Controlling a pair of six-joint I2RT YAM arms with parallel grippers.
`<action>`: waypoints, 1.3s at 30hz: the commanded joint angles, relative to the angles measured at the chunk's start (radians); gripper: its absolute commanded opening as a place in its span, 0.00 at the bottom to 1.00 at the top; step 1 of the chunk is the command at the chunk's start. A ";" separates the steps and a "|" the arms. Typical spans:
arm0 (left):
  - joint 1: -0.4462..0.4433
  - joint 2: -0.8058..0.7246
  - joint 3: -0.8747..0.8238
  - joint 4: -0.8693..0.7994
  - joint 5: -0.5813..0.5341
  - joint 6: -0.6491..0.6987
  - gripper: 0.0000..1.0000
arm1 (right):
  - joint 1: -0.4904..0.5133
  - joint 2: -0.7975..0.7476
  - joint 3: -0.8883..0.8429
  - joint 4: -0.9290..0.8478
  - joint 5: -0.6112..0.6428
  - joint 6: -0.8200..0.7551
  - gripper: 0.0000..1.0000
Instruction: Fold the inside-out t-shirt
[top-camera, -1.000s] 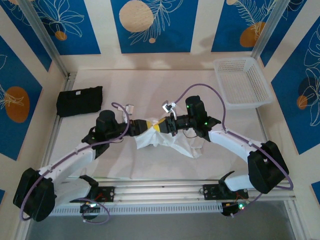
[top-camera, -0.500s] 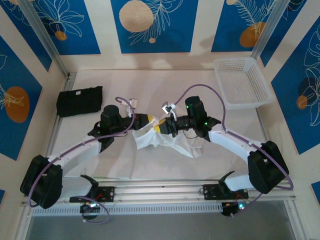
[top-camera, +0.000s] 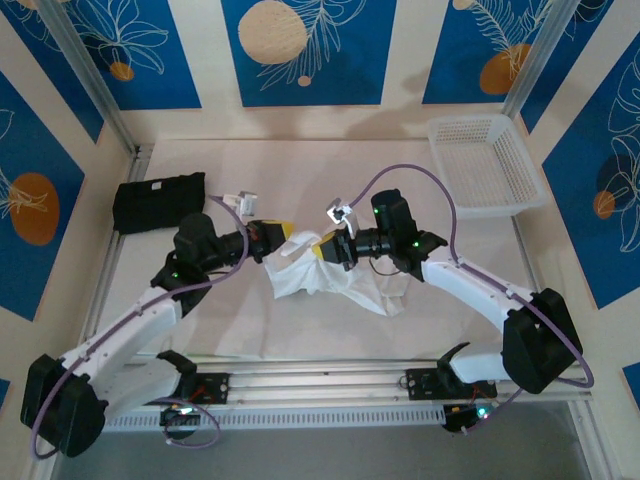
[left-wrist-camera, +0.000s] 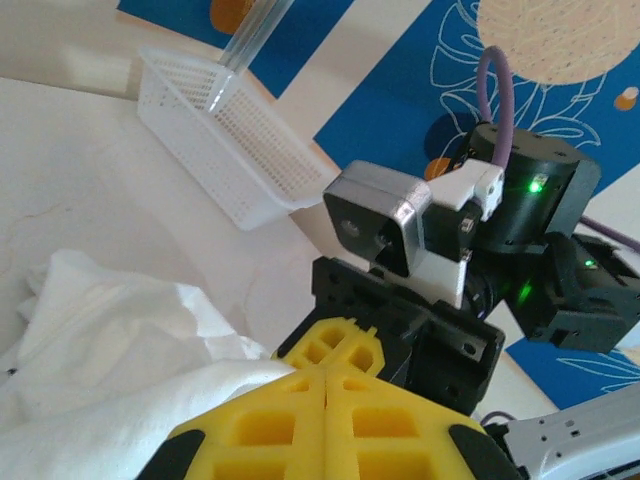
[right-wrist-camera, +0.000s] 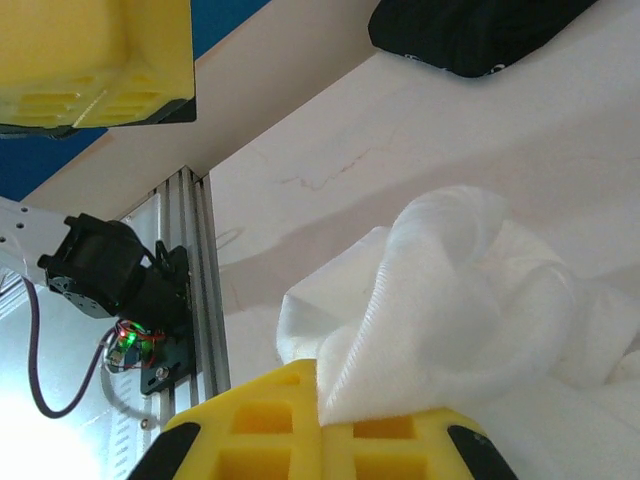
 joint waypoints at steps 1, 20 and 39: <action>0.006 -0.040 0.017 -0.186 -0.064 0.102 0.00 | 0.004 -0.015 0.025 0.009 -0.020 0.004 0.00; -0.004 0.194 -0.032 0.125 0.074 -0.123 0.59 | 0.018 -0.021 0.025 0.038 -0.023 0.026 0.00; -0.018 0.283 0.007 0.211 0.105 -0.147 0.23 | 0.018 -0.027 0.000 0.056 -0.029 0.011 0.00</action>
